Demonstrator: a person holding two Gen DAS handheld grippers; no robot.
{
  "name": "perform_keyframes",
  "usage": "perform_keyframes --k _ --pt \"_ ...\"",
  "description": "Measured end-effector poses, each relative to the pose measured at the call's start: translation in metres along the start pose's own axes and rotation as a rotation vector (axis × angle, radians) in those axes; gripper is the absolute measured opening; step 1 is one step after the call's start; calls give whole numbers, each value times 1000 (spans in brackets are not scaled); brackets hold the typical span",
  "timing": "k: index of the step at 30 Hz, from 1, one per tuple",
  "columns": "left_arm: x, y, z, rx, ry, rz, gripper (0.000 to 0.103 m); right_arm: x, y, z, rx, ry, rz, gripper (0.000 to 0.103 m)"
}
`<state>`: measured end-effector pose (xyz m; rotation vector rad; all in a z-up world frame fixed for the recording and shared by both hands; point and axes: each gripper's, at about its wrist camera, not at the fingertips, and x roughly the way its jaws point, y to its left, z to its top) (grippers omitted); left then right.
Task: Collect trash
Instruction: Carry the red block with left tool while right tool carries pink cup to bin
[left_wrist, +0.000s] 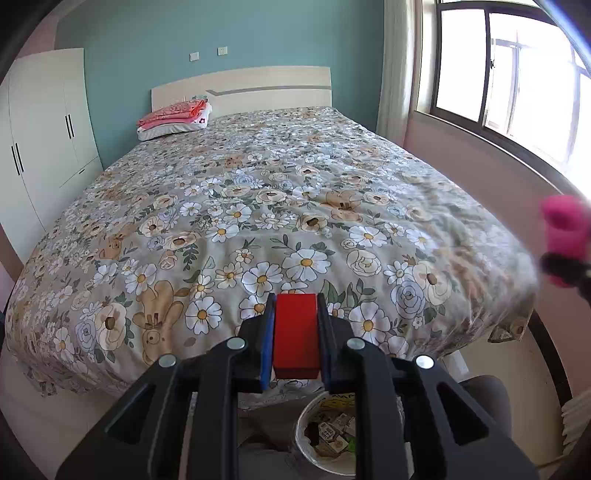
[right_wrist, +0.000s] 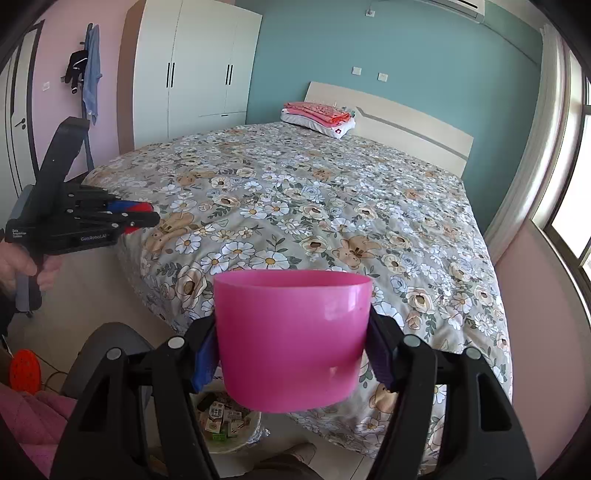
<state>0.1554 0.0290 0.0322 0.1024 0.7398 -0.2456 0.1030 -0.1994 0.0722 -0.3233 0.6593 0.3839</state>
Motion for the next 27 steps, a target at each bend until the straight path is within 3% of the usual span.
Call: perform_keyframes --k 7,18,27 --pt "33 -8 -42 14 83 -6 22 31 16 -42 37 49 8 66" --pt "91 -12 -107 -49 254 -80 22 95 36 -107 128 196 87 66" --pt "131 -15 -141 -77 361 -89 22 135 51 -150 178 292 120 66"
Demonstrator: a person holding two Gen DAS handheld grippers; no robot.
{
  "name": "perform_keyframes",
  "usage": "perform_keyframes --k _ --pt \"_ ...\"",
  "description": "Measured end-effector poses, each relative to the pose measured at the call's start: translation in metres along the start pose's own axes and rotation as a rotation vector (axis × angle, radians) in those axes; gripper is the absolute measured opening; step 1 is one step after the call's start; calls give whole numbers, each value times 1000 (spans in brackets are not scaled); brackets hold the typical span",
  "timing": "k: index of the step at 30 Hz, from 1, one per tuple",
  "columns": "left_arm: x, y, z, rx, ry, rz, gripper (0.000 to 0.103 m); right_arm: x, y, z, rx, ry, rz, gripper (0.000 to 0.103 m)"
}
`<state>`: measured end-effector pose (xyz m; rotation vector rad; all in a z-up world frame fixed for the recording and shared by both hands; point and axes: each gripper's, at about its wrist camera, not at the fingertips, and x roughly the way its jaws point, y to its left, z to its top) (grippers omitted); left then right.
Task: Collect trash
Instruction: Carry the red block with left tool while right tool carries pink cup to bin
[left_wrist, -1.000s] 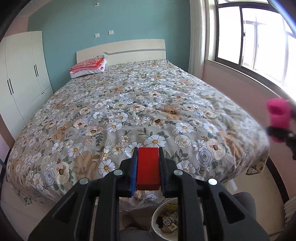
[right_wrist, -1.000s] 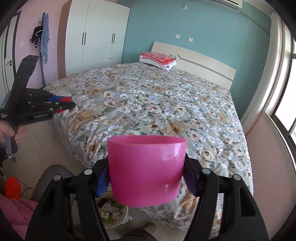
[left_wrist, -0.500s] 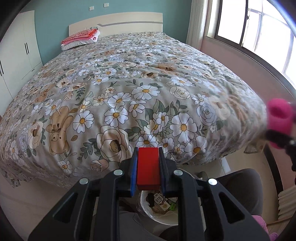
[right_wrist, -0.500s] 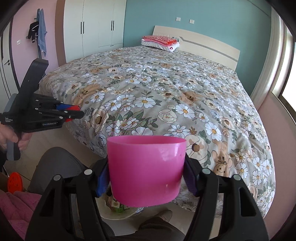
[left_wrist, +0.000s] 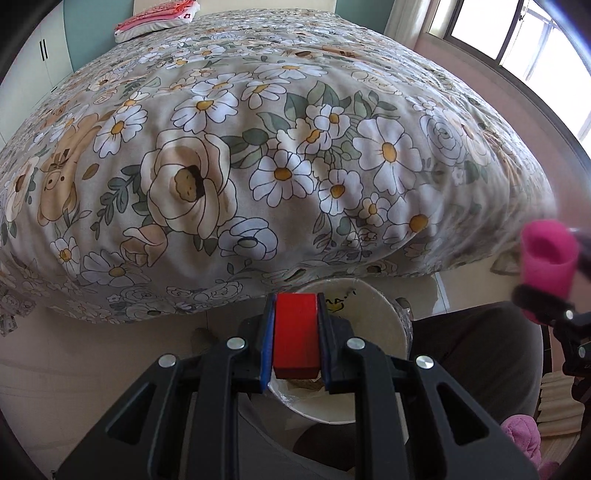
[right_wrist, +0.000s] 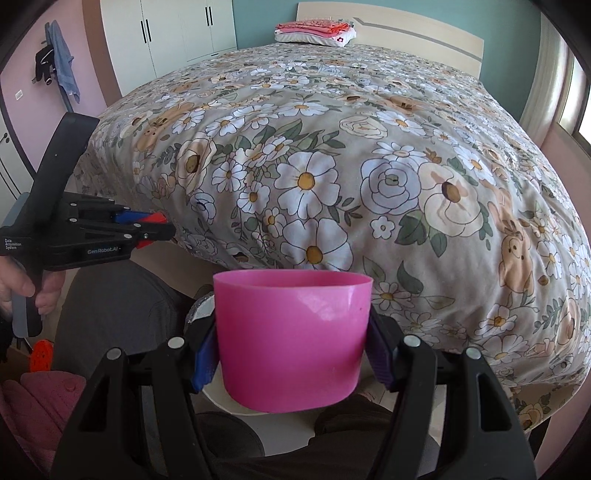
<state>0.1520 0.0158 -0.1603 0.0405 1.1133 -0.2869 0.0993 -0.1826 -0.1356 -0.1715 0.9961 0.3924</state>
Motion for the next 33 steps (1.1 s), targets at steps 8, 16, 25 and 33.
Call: perform_keyframes --k 8,16,25,33 --pt "38 -3 -18 -26 88 -28 22 39 5 -18 18 82 34 66" --pt "85 -2 -34 -79 205 -80 22 80 6 -33 59 162 79 66" --pt "133 -2 -46 -122 303 -88 22 135 13 -45 81 254 115 66" --pt "174 -1 -53 -130 383 -47 22 180 13 -53 105 333 125 66"
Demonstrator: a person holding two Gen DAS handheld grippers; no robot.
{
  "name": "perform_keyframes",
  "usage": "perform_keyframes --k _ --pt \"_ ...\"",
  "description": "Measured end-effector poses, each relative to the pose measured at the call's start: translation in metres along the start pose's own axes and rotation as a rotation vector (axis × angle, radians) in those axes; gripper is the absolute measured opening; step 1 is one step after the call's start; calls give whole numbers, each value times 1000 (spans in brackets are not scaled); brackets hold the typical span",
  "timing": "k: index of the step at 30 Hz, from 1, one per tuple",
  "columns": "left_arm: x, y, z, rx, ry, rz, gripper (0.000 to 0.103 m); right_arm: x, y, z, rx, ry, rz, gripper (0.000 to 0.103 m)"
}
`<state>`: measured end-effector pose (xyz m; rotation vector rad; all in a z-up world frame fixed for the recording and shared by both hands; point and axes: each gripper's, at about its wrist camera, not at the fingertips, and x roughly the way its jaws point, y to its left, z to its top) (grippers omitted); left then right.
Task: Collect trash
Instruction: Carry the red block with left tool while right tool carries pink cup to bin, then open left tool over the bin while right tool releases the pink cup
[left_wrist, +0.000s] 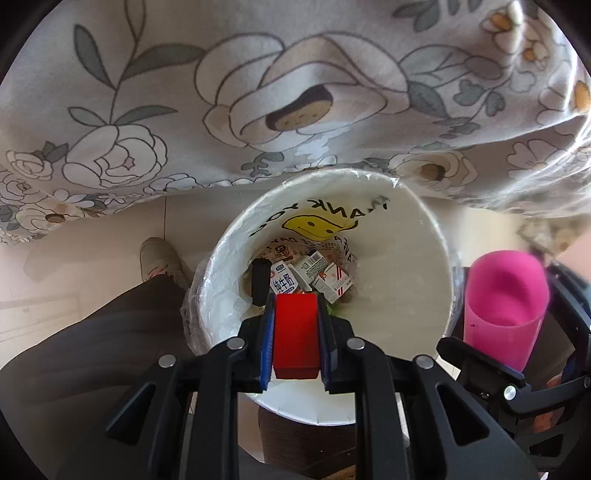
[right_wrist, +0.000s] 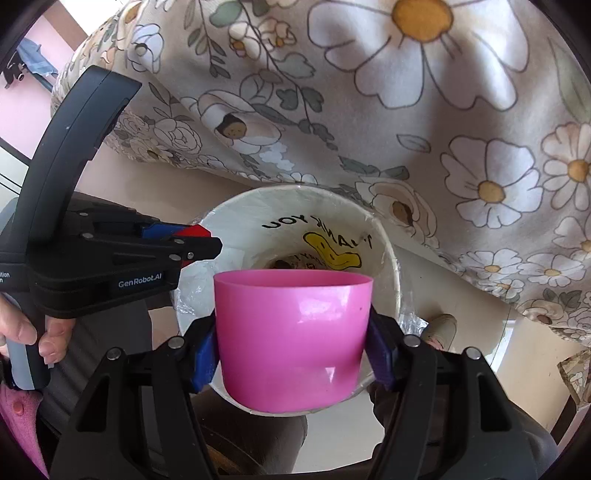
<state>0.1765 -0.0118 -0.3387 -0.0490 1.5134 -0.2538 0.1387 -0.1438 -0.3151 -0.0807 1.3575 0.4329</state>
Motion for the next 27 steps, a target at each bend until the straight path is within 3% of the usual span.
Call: perform_keyframes --k 19,27 --pt "76 -4 16 -4 186 8 22 84 -15 4 49 205 -10 66" --pt "95 -10 20 -11 223 -1 22 111 -24 4 88 267 -25 66"
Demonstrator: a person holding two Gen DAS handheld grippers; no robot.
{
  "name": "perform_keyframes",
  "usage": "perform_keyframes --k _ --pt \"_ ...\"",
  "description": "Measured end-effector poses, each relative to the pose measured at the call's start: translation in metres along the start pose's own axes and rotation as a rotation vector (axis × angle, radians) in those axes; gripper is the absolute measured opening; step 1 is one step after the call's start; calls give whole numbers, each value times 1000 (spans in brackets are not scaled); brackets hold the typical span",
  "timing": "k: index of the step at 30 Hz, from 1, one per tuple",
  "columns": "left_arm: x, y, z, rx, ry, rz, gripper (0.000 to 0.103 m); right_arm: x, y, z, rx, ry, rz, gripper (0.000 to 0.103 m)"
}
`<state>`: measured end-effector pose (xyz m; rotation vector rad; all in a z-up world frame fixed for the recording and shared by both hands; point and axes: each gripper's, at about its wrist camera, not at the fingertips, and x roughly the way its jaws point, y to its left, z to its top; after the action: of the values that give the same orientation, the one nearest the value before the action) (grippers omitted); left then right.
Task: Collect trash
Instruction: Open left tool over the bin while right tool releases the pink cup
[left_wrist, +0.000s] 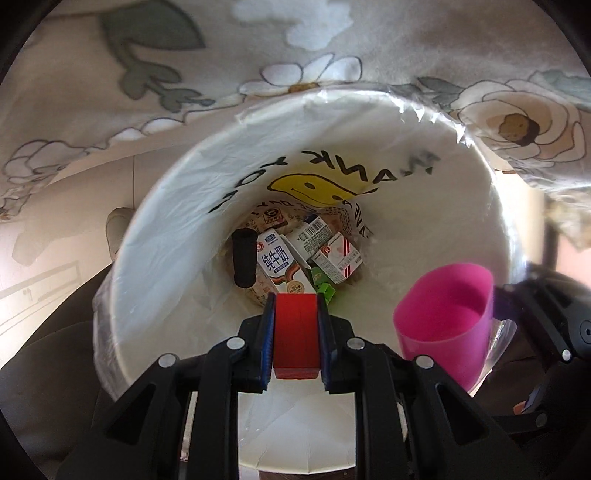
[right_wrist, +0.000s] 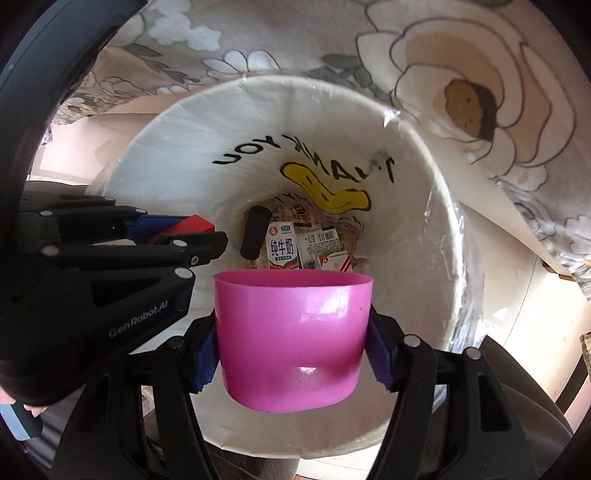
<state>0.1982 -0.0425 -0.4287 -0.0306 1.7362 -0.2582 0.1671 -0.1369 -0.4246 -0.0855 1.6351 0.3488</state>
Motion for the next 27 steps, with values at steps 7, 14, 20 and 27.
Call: perform_keyframes --k 7,14,20,27 --pt "8 -1 5 -18 17 20 45 8 4 4 -17 2 -48 67" --pt "8 -2 5 -9 3 18 59 16 8 3 -54 -1 -68 67" --pt "10 -2 5 -4 8 27 59 14 6 3 -50 2 -63 67" --pt "10 -3 3 5 5 35 59 9 5 3 -50 -5 -44 67"
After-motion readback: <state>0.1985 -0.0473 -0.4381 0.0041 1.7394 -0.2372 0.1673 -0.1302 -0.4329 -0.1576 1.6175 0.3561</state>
